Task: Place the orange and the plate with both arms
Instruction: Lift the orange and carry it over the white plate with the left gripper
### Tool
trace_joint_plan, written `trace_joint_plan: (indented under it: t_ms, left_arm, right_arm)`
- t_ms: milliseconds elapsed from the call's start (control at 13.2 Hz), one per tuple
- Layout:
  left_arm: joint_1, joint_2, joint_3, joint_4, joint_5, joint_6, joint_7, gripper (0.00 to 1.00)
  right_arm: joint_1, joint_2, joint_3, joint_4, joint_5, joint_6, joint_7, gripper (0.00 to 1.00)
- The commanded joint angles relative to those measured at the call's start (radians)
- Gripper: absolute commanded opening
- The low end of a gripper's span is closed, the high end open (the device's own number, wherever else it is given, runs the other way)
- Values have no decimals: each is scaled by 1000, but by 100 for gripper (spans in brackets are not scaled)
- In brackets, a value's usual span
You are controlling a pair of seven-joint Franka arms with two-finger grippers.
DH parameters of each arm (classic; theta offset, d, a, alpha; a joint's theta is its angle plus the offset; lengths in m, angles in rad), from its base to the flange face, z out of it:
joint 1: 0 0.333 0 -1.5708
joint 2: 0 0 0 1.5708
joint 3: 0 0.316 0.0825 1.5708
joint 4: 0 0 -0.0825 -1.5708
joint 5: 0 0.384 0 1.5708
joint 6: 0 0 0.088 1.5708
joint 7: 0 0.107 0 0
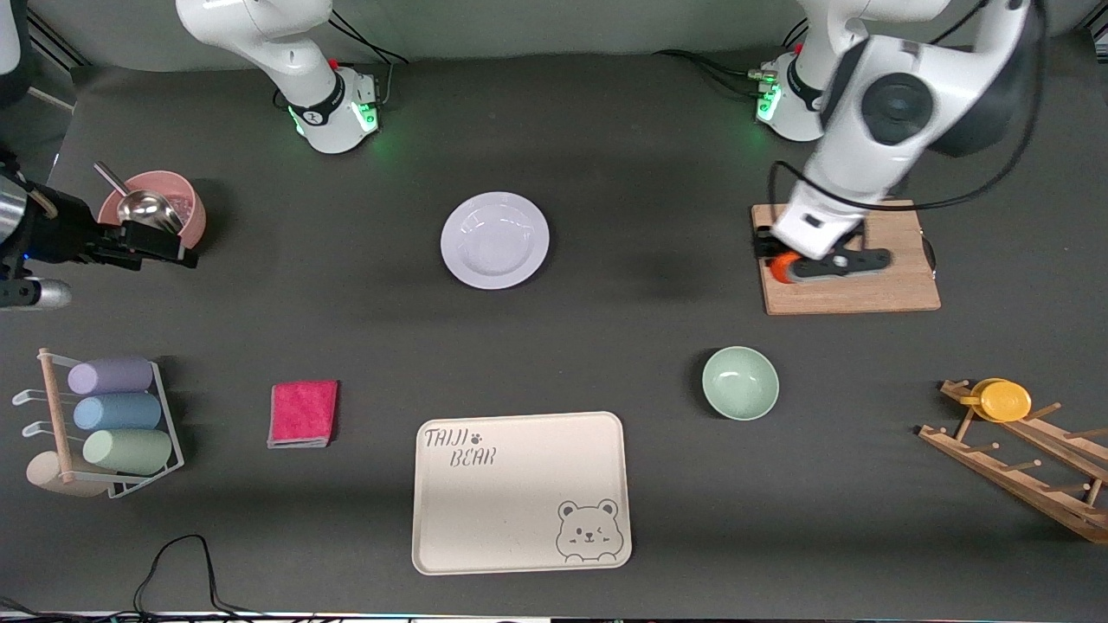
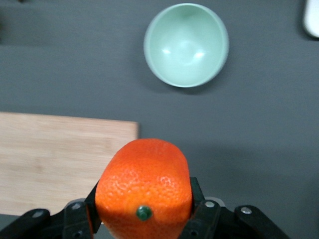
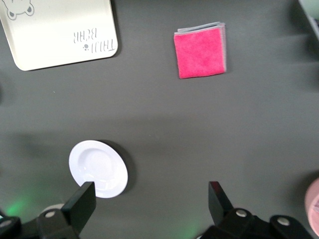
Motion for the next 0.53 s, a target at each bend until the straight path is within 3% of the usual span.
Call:
trace_joint_plan:
  t_ms: [0,151,453]
  left_arm:
    - [-87,155,-68,168,7,-33,-199,51]
    - [-182,273,-87,280,12,-27,-294,51]
    - [-417,576,-85,602,69,-21,-519,51]
  right_arm:
    - [-22,80,-4,25,99,20,-6,100]
    - [-22,120,-5,19,168,46,-8,100]
    - [-24,192,-5,-27,326,90,-20,100]
